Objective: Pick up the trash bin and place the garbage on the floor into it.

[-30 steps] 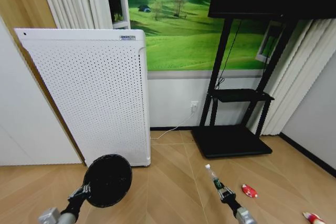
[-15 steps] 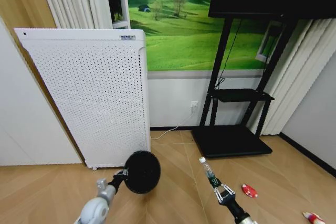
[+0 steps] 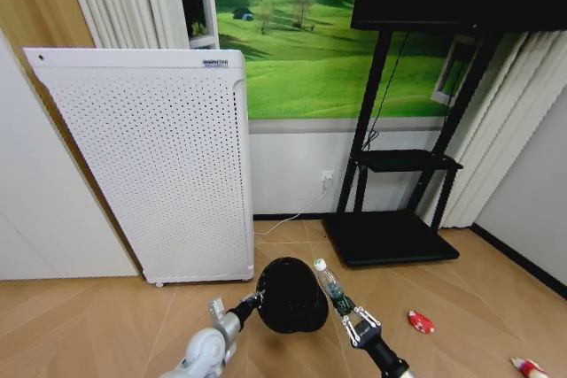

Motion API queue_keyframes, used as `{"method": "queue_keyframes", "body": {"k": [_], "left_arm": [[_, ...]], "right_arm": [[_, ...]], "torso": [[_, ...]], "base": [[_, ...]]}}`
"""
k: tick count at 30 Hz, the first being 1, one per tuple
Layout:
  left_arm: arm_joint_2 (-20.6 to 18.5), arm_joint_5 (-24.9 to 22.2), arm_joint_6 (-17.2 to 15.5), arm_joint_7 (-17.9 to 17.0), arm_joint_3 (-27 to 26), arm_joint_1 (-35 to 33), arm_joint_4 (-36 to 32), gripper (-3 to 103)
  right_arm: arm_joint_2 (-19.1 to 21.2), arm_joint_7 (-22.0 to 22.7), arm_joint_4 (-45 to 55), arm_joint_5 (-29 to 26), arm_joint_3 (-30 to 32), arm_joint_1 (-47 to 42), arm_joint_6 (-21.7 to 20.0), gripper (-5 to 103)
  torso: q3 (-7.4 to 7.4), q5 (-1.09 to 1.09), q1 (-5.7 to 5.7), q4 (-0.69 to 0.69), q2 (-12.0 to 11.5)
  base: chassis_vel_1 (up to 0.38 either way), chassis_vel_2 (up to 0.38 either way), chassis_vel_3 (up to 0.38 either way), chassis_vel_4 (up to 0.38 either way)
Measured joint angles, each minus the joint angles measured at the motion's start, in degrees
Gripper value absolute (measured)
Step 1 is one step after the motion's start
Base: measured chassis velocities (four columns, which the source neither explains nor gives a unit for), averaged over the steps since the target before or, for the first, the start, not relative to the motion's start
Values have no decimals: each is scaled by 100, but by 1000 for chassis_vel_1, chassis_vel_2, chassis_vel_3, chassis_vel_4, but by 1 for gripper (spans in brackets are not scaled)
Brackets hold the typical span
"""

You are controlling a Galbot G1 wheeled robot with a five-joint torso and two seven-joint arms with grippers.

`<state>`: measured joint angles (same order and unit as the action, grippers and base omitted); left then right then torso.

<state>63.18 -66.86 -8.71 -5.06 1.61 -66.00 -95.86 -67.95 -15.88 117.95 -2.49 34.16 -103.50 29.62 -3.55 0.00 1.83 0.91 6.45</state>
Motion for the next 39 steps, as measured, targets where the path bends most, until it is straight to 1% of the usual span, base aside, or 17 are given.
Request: {"method": "queue_keyframes", "body": {"k": [2,4,5,8,12,14,15,16,18,24,27,33,35,36,38,39], "left_arm": [[-16,21,-9,-64,7,-26,-37,4],[-67,87,-30,-266,18,-96,-163,4],[-67,87,-30,-266,18,-96,-163,4],[-199,209,-90,-547,17,-222,-491,4],[-274,310,-124,-619,2,-284,-671,4],[-358,500,-180,-678,-14,-415,-858,4],[-387,613,-206,-689,-12,-472,-911,4],[-387,613,-206,-689,-12,-472,-911,4],[-436,877,-227,-655,27,-611,-973,4],[-402,1045,-237,-570,119,-698,-995,4],[-412,1325,-244,-454,147,-680,-974,4],[-538,1313,-244,-425,153,-676,-1072,4],[-590,1261,-244,-443,149,-691,-1131,4],[-590,1261,-244,-443,149,-691,-1131,4],[-631,1210,-245,-460,146,-684,-1166,4],[-631,1210,-245,-460,146,-684,-1166,4]], "right_arm": [[50,1,102,-16,-13,-18,-16,20],[120,-1,297,-35,-22,-72,-28,20],[120,-1,297,-35,-22,-72,-28,20],[97,-67,475,5,-125,-215,-16,20],[59,-101,474,93,-248,-252,16,20],[55,-117,341,320,-507,-295,117,20],[65,-127,281,400,-602,-297,146,20],[65,-127,281,400,-602,-297,146,20],[102,-136,131,514,-820,-261,169,20],[108,-130,-184,572,-1154,-28,149,20],[151,-97,-459,568,-1397,237,55,20],[111,26,-648,561,-1532,439,-27,18],[83,179,-701,523,-1621,524,-72,28],[83,179,-701,523,-1621,524,-72,28],[31,217,-706,480,-1681,547,-124,39],[31,217,-706,480,-1681,547,-124,39]], "torso": [[0,0,0,0,0],[0,-1,0,0,0],[0,-1,0,0,0],[0,-2,0,0,0],[0,0,0,1,0],[0,0,0,1,0],[0,0,0,0,0],[0,0,0,0,0],[0,0,0,0,0],[0,0,0,0,0],[0,0,0,0,0],[0,0,0,1,0],[0,0,0,0,0],[0,0,0,0,0],[0,0,0,0,1],[0,0,0,0,1]], "base": [[0,0,0,0],[0,0,0,0],[0,0,0,0],[0,0,0,0],[0,0,0,0],[0,0,0,0],[0,0,0,0],[0,0,0,0],[0,0,0,0],[0,0,0,0],[0,0,0,0],[0,0,0,0],[0,0,0,0],[0,0,0,0],[0,0,0,0],[0,0,0,0]]}}
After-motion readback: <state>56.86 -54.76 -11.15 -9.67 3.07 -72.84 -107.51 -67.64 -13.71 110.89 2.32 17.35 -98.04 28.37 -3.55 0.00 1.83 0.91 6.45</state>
